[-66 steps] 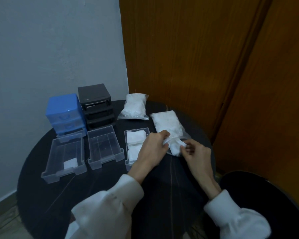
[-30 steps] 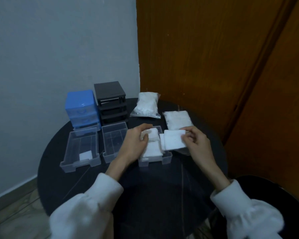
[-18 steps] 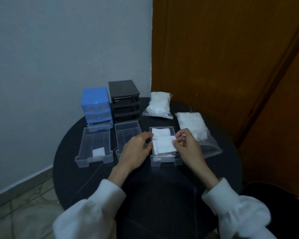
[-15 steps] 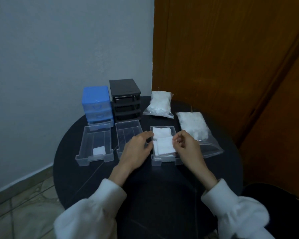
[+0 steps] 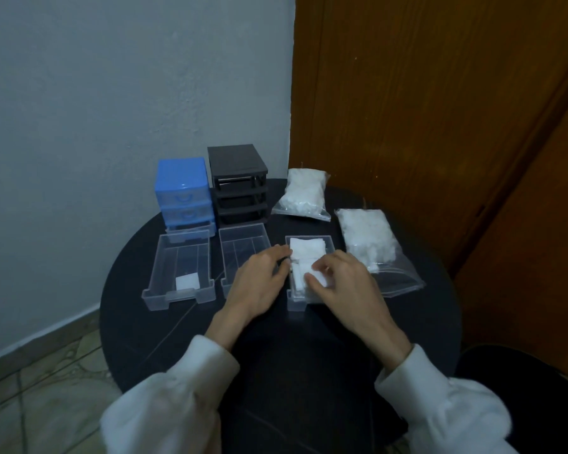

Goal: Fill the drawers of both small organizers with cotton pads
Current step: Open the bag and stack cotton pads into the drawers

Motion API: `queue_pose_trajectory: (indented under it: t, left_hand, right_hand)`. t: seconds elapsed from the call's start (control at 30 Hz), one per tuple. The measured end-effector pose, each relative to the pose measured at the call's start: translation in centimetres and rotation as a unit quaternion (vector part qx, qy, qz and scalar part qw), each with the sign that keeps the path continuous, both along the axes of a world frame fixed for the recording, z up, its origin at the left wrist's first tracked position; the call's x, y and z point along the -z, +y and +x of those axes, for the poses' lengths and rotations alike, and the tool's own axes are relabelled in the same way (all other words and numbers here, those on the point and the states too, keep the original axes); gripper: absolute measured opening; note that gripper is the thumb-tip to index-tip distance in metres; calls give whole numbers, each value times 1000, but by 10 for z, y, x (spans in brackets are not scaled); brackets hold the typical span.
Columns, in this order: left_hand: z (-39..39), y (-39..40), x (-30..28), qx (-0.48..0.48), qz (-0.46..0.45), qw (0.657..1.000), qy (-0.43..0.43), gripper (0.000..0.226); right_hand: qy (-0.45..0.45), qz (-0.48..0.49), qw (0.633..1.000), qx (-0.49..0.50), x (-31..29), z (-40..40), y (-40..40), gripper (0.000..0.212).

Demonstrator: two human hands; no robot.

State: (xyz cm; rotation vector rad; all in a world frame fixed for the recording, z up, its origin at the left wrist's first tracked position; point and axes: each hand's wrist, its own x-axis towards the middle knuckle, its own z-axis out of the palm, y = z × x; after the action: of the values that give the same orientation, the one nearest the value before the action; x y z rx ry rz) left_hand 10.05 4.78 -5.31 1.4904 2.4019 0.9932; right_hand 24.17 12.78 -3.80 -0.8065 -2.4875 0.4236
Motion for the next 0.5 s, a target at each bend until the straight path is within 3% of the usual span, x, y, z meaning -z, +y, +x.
queue_pose_trajectory:
  t: [0.13, 0.5]
  left_hand:
    - [1, -2, 0, 5, -5, 1000, -8, 43]
    - [1, -1, 2, 4, -11, 1000, 1, 55]
  right_hand:
    - [-23, -7, 1000, 14, 6, -2, -2, 35]
    - [-26, 35, 999, 11, 10, -4, -6, 11]
